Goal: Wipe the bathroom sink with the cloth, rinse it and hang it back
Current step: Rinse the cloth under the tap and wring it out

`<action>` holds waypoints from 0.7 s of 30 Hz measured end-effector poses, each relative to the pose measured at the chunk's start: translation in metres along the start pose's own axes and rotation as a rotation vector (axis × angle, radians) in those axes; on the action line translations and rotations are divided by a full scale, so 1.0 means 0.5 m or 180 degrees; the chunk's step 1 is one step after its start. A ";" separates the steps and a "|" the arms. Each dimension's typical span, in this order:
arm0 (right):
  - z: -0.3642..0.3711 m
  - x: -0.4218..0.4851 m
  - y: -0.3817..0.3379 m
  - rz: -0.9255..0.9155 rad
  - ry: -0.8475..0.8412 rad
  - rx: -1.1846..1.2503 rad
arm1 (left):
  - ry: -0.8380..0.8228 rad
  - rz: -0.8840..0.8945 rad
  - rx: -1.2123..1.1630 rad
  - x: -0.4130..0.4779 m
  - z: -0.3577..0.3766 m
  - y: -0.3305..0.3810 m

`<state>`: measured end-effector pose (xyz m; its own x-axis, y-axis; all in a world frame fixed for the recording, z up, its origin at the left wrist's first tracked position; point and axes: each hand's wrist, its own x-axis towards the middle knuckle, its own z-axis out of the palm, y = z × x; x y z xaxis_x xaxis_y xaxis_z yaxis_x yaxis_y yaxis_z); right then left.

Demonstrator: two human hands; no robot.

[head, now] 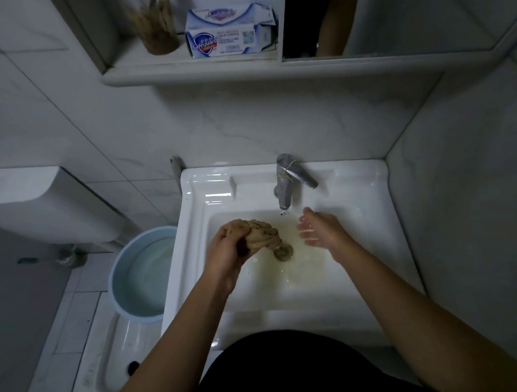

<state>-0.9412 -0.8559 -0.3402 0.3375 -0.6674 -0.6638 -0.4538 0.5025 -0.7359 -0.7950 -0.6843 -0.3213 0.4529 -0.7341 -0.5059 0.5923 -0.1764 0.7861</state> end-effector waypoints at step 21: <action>0.098 -0.071 0.039 -0.1577 -0.1011 -0.1048 | 0.0298 0.0752 0.1266 0.020 0.007 0.001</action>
<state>-0.9213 -0.7956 -0.3376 0.7739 -0.5565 -0.3023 -0.3936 -0.0486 -0.9180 -0.7925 -0.6939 -0.3249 0.6135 -0.7253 -0.3124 0.1728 -0.2627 0.9493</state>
